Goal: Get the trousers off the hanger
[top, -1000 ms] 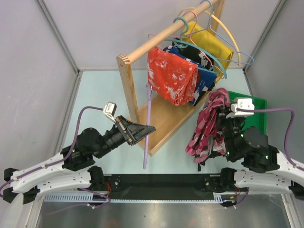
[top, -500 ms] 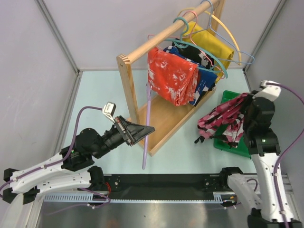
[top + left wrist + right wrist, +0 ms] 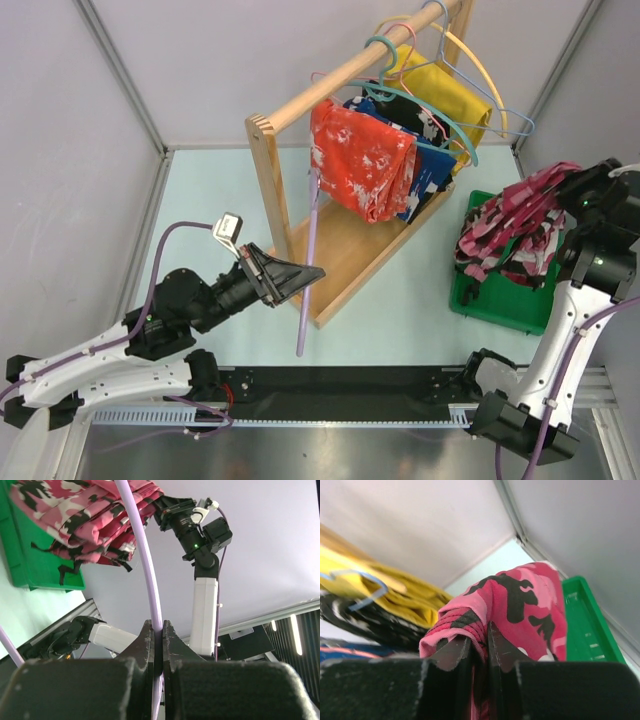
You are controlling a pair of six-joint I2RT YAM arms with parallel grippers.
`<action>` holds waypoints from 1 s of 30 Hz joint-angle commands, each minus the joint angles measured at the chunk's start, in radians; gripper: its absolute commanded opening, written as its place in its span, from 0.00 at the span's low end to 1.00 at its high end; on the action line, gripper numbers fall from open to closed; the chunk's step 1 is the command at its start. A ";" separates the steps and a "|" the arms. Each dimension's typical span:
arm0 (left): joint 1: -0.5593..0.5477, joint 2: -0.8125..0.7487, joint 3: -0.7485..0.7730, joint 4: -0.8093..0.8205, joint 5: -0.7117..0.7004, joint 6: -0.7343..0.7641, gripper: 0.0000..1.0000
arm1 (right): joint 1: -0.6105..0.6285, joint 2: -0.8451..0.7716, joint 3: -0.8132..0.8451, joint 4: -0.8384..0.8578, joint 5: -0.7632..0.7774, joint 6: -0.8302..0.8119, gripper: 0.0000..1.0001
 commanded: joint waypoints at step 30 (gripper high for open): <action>0.002 -0.052 0.076 -0.009 0.062 0.065 0.00 | -0.387 -0.030 -0.307 0.119 -0.352 0.249 0.00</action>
